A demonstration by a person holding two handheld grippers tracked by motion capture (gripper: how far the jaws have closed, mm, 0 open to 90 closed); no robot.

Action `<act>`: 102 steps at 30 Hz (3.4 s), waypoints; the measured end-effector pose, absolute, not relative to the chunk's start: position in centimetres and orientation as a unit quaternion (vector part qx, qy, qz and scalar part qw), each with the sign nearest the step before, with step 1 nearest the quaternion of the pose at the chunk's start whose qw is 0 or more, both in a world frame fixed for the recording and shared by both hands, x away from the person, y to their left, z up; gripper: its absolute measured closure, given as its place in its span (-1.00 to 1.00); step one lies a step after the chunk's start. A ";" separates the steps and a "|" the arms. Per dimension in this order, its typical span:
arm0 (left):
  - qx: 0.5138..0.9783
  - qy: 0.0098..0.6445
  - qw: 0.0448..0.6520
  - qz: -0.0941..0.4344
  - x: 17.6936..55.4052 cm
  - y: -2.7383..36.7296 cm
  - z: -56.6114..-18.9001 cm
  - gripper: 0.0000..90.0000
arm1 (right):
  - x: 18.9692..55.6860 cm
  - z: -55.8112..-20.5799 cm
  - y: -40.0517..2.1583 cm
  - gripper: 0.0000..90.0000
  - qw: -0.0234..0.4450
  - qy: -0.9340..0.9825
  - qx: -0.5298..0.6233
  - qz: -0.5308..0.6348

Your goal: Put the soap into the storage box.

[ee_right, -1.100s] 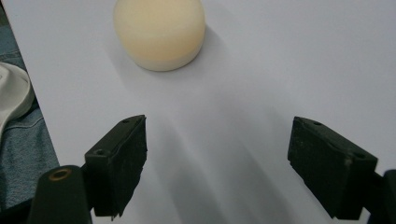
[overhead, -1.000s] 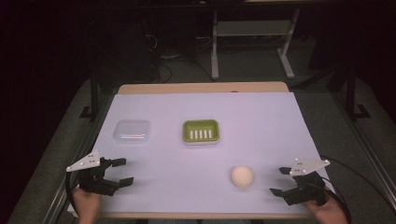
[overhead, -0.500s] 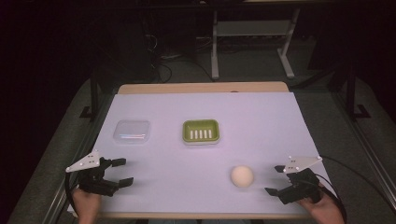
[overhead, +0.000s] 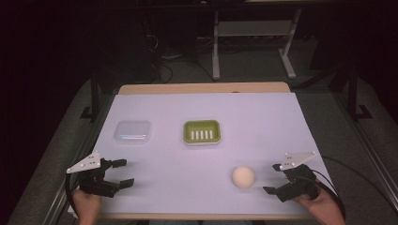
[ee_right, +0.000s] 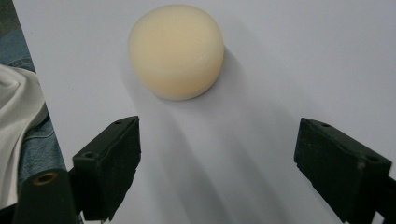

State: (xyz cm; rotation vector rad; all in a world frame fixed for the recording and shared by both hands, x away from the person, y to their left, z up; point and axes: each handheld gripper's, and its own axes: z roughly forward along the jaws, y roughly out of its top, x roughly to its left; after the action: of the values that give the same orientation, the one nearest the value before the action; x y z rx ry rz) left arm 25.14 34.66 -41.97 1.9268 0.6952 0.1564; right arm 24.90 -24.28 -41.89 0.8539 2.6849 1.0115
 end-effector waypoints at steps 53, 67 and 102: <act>0.803 0.287 0.518 0.067 25.1 34.5 -41.9 -0.71 | 28.8 -40.4 -17.9 -0.69 0.039 0.933 0.208 0.290; 0.804 0.286 0.518 0.065 25.2 34.5 -41.9 -0.71 | 28.7 -41.8 -16.5 -0.69 0.031 0.943 0.192 0.269; 0.802 0.290 0.519 0.062 25.2 34.6 -42.0 -0.71 | 28.9 -43.0 -14.8 -0.47 0.037 0.958 0.184 0.217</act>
State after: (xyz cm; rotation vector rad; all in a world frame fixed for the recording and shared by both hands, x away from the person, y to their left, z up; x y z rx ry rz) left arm 25.23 34.62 -42.03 1.9237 0.6954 0.1498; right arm 28.91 -14.80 -42.96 0.5661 2.9398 0.6667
